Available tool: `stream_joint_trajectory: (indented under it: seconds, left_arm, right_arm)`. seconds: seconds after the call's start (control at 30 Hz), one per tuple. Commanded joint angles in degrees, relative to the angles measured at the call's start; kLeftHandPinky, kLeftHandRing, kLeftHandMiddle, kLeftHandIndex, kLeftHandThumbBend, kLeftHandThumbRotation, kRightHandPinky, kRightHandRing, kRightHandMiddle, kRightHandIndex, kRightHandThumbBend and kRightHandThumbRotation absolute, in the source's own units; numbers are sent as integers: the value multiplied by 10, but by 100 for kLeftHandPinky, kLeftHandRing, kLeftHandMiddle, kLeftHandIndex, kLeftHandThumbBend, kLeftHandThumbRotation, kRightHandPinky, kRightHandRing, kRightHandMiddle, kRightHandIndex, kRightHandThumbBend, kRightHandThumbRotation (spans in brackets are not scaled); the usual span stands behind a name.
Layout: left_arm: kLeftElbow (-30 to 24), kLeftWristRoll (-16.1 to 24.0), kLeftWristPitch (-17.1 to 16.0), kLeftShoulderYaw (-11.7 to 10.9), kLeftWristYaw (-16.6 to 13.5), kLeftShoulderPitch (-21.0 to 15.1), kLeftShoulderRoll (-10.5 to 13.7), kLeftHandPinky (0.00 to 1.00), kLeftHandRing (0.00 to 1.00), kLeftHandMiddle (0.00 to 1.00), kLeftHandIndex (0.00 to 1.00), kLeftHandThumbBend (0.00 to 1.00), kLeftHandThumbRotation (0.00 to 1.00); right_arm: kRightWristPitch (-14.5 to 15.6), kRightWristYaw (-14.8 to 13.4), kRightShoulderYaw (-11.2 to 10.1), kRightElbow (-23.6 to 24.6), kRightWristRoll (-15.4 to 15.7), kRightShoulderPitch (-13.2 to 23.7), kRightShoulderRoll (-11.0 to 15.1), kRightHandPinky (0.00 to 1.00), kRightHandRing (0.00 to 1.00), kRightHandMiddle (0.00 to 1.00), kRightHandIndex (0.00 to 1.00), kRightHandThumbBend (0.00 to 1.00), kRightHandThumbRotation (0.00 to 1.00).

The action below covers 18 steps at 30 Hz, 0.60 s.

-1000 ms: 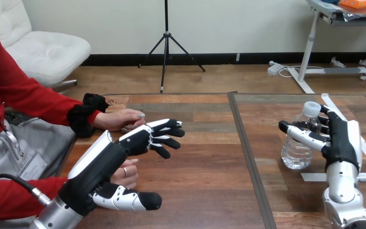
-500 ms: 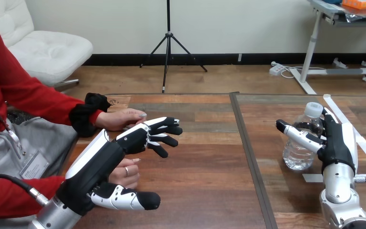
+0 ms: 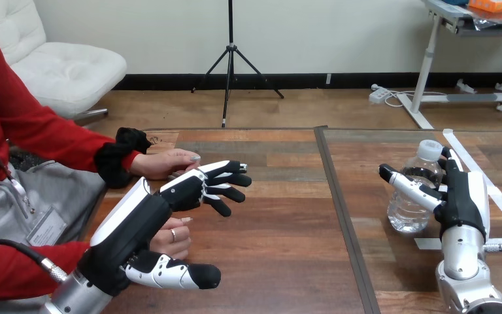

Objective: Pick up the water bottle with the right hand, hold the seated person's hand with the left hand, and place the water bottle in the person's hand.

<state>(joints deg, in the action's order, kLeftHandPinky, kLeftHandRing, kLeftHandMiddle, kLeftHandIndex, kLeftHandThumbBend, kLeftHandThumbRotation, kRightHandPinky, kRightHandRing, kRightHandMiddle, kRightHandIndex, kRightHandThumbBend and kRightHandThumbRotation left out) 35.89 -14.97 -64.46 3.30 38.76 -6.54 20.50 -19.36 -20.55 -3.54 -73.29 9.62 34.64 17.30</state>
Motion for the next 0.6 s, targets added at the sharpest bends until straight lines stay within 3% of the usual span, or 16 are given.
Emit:
stream_joint_trajectory:
  seconds: [0.0,0.57]
  left_arm:
    - [-27,0,-4,-16,-18,-7,-4,62,74,80,84,100,65]
    - [-48,16,1,-24,-48,10,-6,62,73,80,82,100,66]
  right_arm:
    - [-6,-10,2,-4,4,47,-13,80,91,94,98,100,46]
    - [1,-33,-6,-14,-5,50,-32,79,91,94,98,100,41]
